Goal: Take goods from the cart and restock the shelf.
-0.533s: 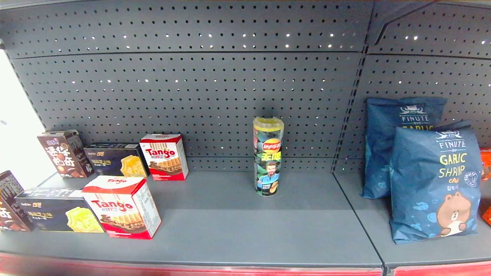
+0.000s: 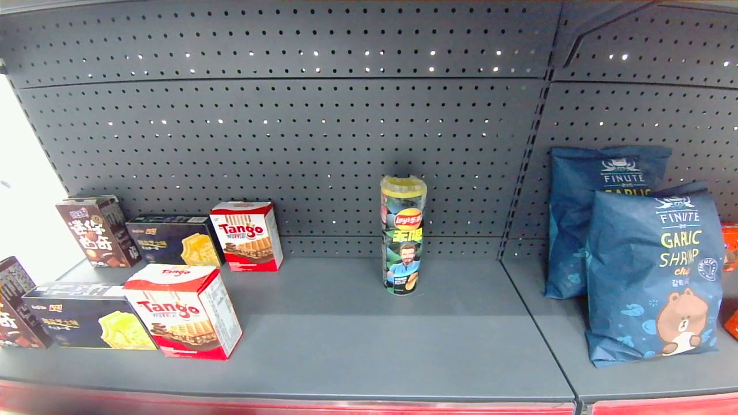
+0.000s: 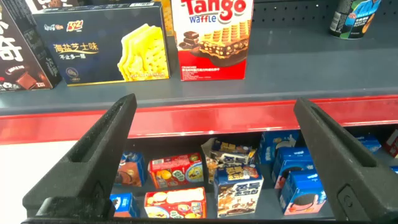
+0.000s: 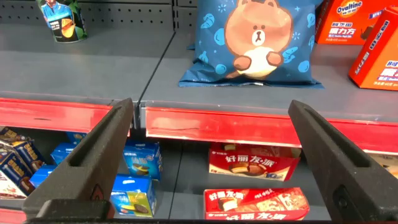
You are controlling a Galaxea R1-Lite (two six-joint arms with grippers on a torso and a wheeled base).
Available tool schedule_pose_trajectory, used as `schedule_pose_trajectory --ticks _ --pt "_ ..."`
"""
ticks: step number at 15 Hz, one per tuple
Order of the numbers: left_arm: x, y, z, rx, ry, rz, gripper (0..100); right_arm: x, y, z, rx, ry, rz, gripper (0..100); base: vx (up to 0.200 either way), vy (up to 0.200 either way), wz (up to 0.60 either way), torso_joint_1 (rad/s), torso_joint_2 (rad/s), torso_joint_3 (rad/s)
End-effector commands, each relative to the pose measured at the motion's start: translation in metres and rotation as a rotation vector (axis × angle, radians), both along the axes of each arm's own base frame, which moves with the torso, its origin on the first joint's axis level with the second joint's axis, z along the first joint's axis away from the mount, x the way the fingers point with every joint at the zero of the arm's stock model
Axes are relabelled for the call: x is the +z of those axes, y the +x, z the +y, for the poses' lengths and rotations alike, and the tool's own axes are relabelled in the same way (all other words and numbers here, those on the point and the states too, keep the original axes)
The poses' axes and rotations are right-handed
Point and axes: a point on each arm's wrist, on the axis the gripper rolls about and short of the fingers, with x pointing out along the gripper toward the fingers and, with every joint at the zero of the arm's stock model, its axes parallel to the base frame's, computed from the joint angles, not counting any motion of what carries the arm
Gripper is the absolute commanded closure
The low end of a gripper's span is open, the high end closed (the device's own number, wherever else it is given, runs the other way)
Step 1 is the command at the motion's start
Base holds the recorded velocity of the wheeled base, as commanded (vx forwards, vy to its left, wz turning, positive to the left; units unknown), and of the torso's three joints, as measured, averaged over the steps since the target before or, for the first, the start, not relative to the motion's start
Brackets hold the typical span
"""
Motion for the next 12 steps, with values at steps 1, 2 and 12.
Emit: schedule_pose_trajectory --ticks 1,2,12 --pt "0.0 0.0 0.0 0.0 0.0 0.0 0 0.0 0.0 0.0 0.001 -0.001 0.001 0 0.0 0.0 0.0 0.0 0.0 0.0" --pt "0.0004 -0.0001 0.0 0.0 0.0 -0.002 0 0.0 0.0 0.0 0.001 -0.001 0.001 0 0.0 0.0 0.0 0.0 0.0 0.0" --pt "0.0004 -0.0001 0.0 0.0 0.0 -0.002 0 0.0001 0.0 0.0 0.001 0.0 -0.001 0 0.0 0.0 0.54 0.005 0.0 0.001"
